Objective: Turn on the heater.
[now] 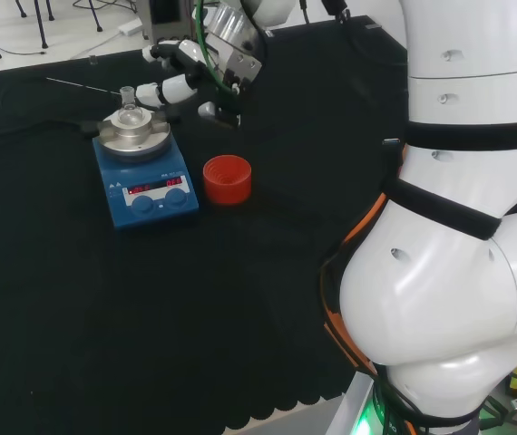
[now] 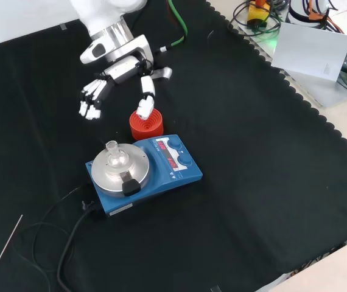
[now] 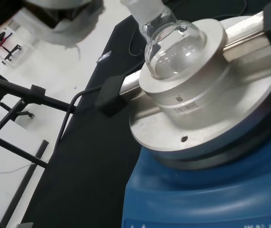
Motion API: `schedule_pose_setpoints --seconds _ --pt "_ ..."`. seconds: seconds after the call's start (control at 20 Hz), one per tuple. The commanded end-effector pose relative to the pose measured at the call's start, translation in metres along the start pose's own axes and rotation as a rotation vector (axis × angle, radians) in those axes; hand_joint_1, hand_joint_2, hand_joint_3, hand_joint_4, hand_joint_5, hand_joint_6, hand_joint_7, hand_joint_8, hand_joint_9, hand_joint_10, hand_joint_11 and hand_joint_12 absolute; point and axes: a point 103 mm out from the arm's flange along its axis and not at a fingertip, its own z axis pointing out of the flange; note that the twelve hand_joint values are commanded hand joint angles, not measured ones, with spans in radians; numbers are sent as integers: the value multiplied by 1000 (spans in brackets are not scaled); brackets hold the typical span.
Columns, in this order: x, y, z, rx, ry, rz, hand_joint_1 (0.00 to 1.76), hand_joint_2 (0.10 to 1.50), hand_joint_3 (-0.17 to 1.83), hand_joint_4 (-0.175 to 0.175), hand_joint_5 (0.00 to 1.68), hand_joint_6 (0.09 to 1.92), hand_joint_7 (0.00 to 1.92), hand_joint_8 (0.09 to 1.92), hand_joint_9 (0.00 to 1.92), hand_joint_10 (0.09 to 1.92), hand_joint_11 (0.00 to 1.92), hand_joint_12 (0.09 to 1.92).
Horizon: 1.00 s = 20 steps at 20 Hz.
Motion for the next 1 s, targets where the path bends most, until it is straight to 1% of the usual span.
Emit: schedule_pose_setpoints --seconds 0.05,0.2,0.3,0.35,0.45,0.55,0.65,0.8,0.95,1.0 --pt "0 -18 -14 -15 -23 7 775 568 494 28 386 209 157 528 300 660 0 1186" --pt "3 -23 -19 -6 -35 8 789 575 497 29 388 201 171 535 310 663 0 1204" --pt "2 -23 -22 11 -67 10 835 584 530 30 397 179 202 554 362 667 0 1302" --pt "2 -22 -23 26 -85 12 872 579 574 29 402 161 237 571 425 662 32 1349" --pt "0 -22 -24 49 -104 16 936 561 663 27 412 133 329 605 556 645 134 1380" --pt "0 -24 -25 68 -130 12 970 549 717 26 415 114 381 622 628 630 197 1383" --pt "2 -30 -27 78 -154 17 983 542 749 25 416 101 412 631 674 622 245 1377" --pt "12 -42 -26 93 -189 41 1000 531 790 22 419 87 534 646 820 588 433 1335" --pt "22 -54 -24 107 -224 64 1020 525 816 17 424 87 693 640 1009 517 644 1265" --pt "25 -58 -22 113 -235 73 1029 526 820 13 426 87 774 640 1101 495 736 1229"
